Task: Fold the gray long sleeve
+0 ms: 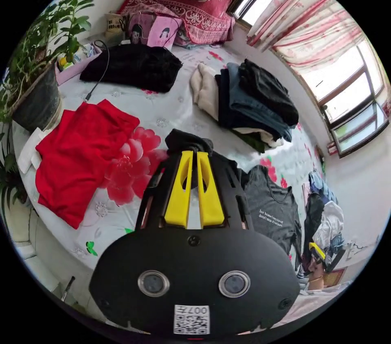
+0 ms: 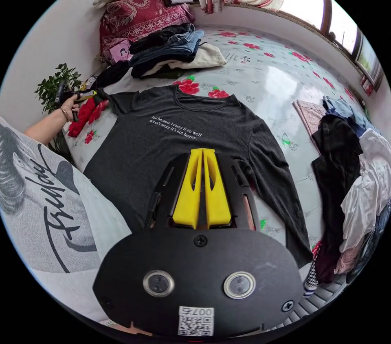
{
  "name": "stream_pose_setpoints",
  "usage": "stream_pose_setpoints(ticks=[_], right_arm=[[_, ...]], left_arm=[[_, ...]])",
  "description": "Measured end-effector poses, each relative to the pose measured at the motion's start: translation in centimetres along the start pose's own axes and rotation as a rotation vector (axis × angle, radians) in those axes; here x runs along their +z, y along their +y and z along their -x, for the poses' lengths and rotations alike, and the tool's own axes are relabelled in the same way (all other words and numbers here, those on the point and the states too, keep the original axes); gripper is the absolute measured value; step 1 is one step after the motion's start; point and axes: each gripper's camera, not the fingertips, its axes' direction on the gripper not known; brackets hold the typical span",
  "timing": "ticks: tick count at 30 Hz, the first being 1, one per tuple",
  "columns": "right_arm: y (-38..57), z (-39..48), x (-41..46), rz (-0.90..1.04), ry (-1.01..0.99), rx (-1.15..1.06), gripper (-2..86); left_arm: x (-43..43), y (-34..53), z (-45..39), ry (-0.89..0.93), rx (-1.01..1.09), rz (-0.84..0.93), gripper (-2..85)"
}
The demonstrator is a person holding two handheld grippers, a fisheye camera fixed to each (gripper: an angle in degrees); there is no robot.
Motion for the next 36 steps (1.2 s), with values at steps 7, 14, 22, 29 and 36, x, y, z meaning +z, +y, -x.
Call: stream_pose_setpoints(ticks=[7, 14, 22, 29, 36], right_arm=[[3.4, 1.1, -1.3, -0.041, 0.002, 0.063, -0.4], [4.3, 3.0, -1.3, -0.081, -0.005, 0.086, -0.3], [5.6, 2.0, 0.2, -0.087, -0.006, 0.221, 1.1], [5.1, 1.6, 4.4, 0.017, -0.044, 0.272, 4.3], [1.1, 3.7, 11.0, 0.181, -0.089, 0.162, 5.6]], left_arm=[[-10.6, -2.3, 3.9, 0.128, -0.04, -0.208, -0.7], [-9.8, 4.3, -10.2, 0.449, 0.417, -0.065, -0.4], [-2.7, 26.4, -28.4, 0.8, 0.872, 0.395, 7.3], [4.3, 38.4, -20.7, 0.295, 0.928, 0.59, 8.1], [10.2, 39.4, -15.6, 0.103, 0.851, 0.622, 7.9]])
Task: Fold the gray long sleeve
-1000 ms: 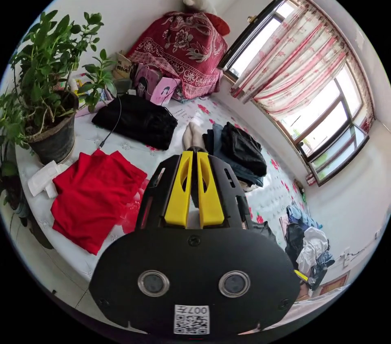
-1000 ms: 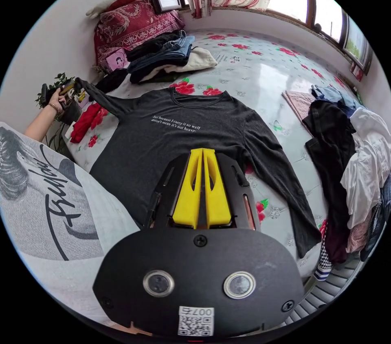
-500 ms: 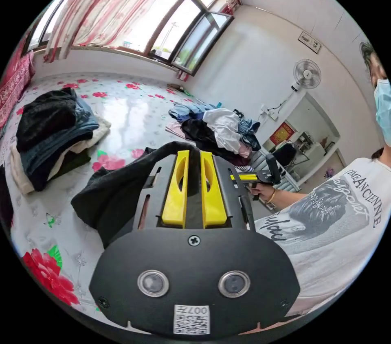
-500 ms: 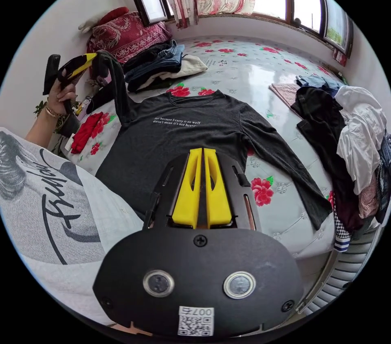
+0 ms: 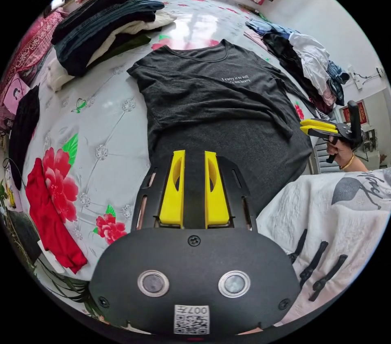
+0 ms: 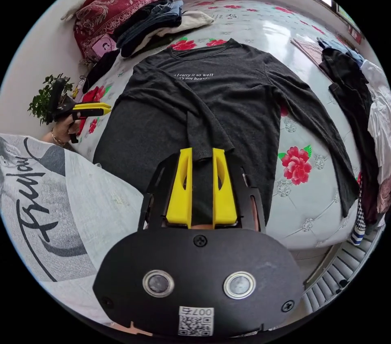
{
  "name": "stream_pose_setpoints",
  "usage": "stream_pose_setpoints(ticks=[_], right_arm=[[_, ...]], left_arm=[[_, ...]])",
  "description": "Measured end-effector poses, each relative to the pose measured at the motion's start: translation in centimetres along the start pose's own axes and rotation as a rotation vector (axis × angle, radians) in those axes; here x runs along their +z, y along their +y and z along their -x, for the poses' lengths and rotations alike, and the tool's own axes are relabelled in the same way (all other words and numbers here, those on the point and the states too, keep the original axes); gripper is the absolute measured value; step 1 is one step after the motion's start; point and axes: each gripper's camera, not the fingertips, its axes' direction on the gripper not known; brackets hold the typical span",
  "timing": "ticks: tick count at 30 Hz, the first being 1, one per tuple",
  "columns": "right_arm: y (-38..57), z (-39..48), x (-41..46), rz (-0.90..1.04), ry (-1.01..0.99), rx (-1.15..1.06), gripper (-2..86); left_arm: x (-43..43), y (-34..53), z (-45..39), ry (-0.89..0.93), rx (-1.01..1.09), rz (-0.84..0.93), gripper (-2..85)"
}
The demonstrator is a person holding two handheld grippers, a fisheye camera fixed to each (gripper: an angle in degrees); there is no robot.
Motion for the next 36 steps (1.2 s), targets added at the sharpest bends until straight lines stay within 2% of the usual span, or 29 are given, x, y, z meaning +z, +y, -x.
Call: stream_pose_setpoints(ticks=[2, 6, 9, 12, 14, 16, 18, 21, 28, 32, 34, 36], right_arm=[[-1.2, 1.2, 1.6, 0.044, 0.019, -0.058, 5.5], [-3.2, 2.4, 6.1, 0.199, 0.197, -0.179, 3.4], [-4.6, 1.9, 4.8, 0.22, 0.239, -0.231, 1.4], [-4.9, 1.3, 1.2, 0.175, 0.268, -0.313, 0.6], [-4.7, 0.9, 0.1, 0.215, 0.259, -0.381, 0.5], [-3.3, 1.1, 0.8, 0.306, 0.342, -0.536, 0.6], [-2.7, 0.8, 1.7, 0.355, 0.322, -0.576, 0.9], [-3.4, -0.6, 1.6, 0.408, 0.271, -0.526, 2.1], [-7.1, -7.5, -4.1, 0.118, 0.129, -0.213, 3.4], [-8.3, -10.4, -1.4, 0.183, 0.097, -0.145, 2.9], [-7.9, -11.3, -2.4, 0.116, 0.17, -0.148, 2.3], [-8.2, -13.0, -3.7, 0.126, 0.123, -0.081, 2.3]], left_arm=[[1.3, -1.1, 0.1, -0.035, 0.008, -0.001, 7.9], [5.7, -3.5, -0.3, -0.084, 0.02, 0.034, 7.6], [8.3, -3.7, -0.5, -0.16, 0.021, 0.079, 5.0], [9.8, -2.6, -1.5, -0.222, 0.082, 0.039, 0.9], [10.5, -2.0, -1.9, -0.251, 0.12, 0.022, 0.2], [11.2, -1.6, -2.2, -0.266, 0.143, 0.02, -0.2], [11.9, -1.6, -2.1, -0.268, 0.149, 0.032, -0.4], [12.4, -1.5, -1.8, -0.263, 0.156, 0.039, -0.4], [13.7, -1.3, -1.5, -0.298, 0.134, 0.042, -0.3], [13.9, -1.3, -1.0, -0.306, 0.122, 0.048, -0.2], [13.7, -1.4, -0.6, -0.302, 0.11, 0.061, 0.0], [12.3, -0.9, -0.3, -0.314, 0.062, 0.026, 0.0]])
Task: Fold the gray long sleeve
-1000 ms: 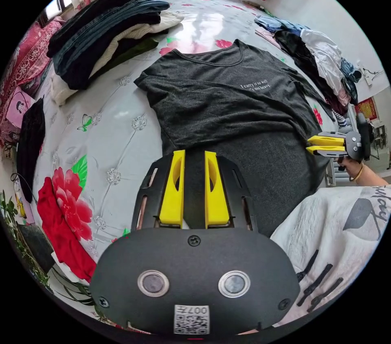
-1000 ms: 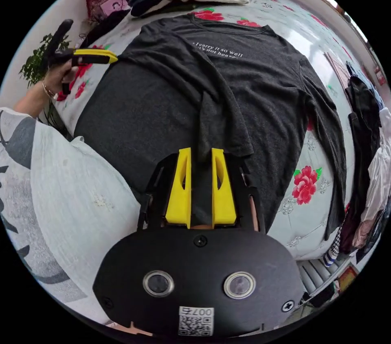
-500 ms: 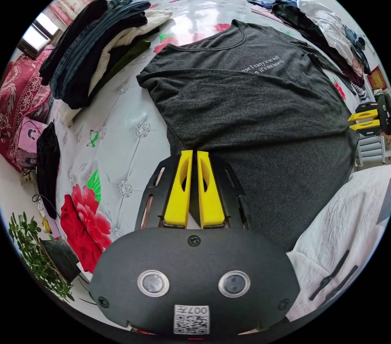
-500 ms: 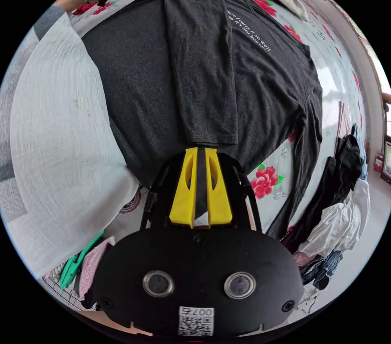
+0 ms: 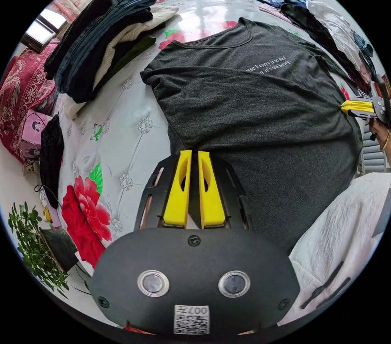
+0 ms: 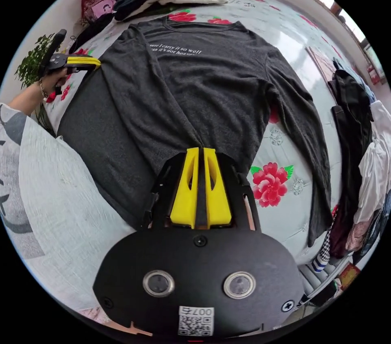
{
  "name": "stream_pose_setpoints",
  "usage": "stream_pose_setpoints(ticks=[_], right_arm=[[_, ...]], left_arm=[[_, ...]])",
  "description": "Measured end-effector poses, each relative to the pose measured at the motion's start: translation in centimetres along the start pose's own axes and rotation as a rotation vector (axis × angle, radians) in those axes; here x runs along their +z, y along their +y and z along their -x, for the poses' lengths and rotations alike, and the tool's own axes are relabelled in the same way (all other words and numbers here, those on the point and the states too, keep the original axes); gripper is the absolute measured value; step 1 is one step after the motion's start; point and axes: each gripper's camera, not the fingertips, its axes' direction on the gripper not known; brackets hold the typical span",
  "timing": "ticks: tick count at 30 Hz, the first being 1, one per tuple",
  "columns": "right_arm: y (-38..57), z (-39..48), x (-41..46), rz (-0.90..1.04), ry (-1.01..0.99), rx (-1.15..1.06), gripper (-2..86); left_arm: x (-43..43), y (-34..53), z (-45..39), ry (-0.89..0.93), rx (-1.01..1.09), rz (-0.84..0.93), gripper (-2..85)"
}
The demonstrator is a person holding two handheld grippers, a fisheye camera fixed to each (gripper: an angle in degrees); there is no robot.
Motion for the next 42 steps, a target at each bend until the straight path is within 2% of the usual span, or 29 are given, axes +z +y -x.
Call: stream_pose_setpoints(ticks=[2, 5, 7, 10, 13, 15, 19, 23, 26, 28, 29, 31, 32, 34, 37, 38, 41, 42], right_arm=[[1.2, -2.6, -2.5, -0.095, -0.057, 0.082, 2.5], [5.5, -9.8, -6.7, -0.284, -0.069, 0.349, 3.3], [10.8, -17.6, -8.6, -0.417, -0.131, 0.668, 4.3], [17.7, -25.4, -9.1, -0.586, -0.234, 1.011, 5.5], [21.8, -30.3, -8.5, -0.729, -0.345, 1.234, 6.8], [22.9, -32.2, -7.9, -0.789, -0.388, 1.325, 7.1], [24.1, -34.6, -5.6, -0.778, -0.396, 1.521, 4.4], [24.2, -35.8, -5.4, -0.78, -0.433, 1.537, 1.0], [21.5, -35.2, -9.1, -0.886, -0.449, 1.322, 0.1], [15.9, -31.9, -14.4, -0.911, -0.411, 0.955, -0.1], [14.4, -30.4, -15.9, -0.913, -0.393, 0.85, -0.1], [9.0, -21.7, -21.2, -0.931, -0.343, 0.413, -0.1], [7.9, -19.1, -22.2, -0.931, -0.343, 0.299, -0.2], [4.6, -7.6, -24.6, -0.877, -0.33, -0.106, -0.1], [3.6, 6.5, -22.7, -0.796, -0.34, -0.446, 0.1], [3.6, 9.0, -21.6, -0.77, -0.353, -0.494, 0.2], [3.7, 19.6, -13.4, -0.552, -0.423, -0.608, 1.1], [3.7, 23.1, -9.3, -0.4, -0.442, -0.65, 1.8]], left_arm=[[-1.8, 1.2, 0.8, 0.026, -0.053, -0.082, -0.3], [-3.5, 3.4, 2.3, 0.112, -0.171, -0.122, -0.6], [-3.7, 4.6, 2.9, 0.16, -0.229, -0.102, -0.7], [-3.6, 6.1, 3.3, 0.207, -0.293, -0.046, -0.9], [-4.2, 6.7, 3.2, 0.201, -0.302, -0.012, -0.9], [-4.7, 6.7, 3.1, 0.197, -0.299, -0.004, -1.0], [-5.8, 6.4, 3.5, 0.23, -0.345, 0.001, -1.0], [-6.9, 6.7, 4.3, 0.253, -0.404, -0.005, -1.0], [-7.6, 7.5, 4.9, 0.257, -0.442, -0.004, -1.0], [-8.2, 8.0, 5.3, 0.267, -0.463, -0.009, -1.0], [-8.6, 8.3, 5.5, 0.274, -0.475, -0.016, -1.0], [-9.2, 8.6, 5.9, 0.282, -0.492, -0.029, -1.0], [-9.8, 8.9, 6.2, 0.286, -0.5, -0.043, -1.0], [-10.6, 9.2, 6.5, 0.288, -0.509, -0.065, -1.0], [-11.8, 10.3, 7.1, 0.29, -0.531, -0.101, -0.9], [-12.1, 10.9, 7.5, 0.288, -0.547, -0.11, -0.9], [-12.3, 13.3, 8.4, 0.293, -0.609, -0.109, -0.8], [-12.2, 14.3, 8.8, 0.298, -0.637, -0.099, -0.8]])
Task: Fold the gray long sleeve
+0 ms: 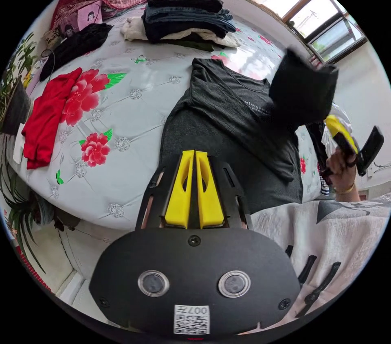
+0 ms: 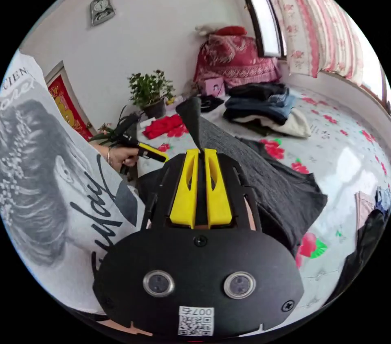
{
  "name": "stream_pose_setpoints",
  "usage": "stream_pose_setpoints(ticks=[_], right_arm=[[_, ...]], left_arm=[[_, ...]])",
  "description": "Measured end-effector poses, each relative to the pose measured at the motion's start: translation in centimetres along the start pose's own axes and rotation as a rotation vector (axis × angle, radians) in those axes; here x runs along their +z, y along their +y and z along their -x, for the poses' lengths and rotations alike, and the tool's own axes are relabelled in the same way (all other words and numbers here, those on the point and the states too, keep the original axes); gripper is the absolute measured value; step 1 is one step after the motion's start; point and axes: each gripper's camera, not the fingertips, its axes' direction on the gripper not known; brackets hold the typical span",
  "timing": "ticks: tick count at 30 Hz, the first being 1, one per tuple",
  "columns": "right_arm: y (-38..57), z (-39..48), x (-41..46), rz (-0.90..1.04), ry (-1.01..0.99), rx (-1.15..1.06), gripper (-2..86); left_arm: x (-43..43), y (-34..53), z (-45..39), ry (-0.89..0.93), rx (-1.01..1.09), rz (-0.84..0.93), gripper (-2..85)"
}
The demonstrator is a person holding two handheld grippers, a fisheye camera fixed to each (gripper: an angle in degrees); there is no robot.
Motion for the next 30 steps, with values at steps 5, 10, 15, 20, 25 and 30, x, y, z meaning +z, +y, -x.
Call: stream_pose_setpoints(ticks=[5, 10, 15, 20, 25, 30], right_arm=[[2.7, 3.0, 9.0, 0.292, -0.087, 0.032, 3.5], [5.2, 0.5, 6.4, 0.292, 0.071, 0.175, 4.9], [8.9, -2.4, 3.2, 0.244, 0.174, 0.415, 5.9], [14.8, -2.5, 0.2, 0.246, 0.246, 0.64, 7.0], [22.0, -2.2, -1.8, 0.304, 0.287, 0.885, 8.2], [21.4, -1.9, 0.2, 0.405, 0.364, 0.861, 7.0]], left_arm=[[-1.3, 2.0, 2.2, -0.015, -0.025, 0.008, 0.1], [-1.6, 2.6, 2.6, 0.004, -0.011, 0.023, 2.6], [-1.3, 1.6, 1.0, 0.018, 0.078, 0.056, 5.1], [-1.9, 3.7, 1.5, -0.158, 0.133, 0.162, 6.1], [-3.7, 6.5, 5.4, -0.167, -0.014, 0.237, 8.5], [-2.5, 5.6, 3.3, -0.231, 0.042, 0.307, 9.2]])
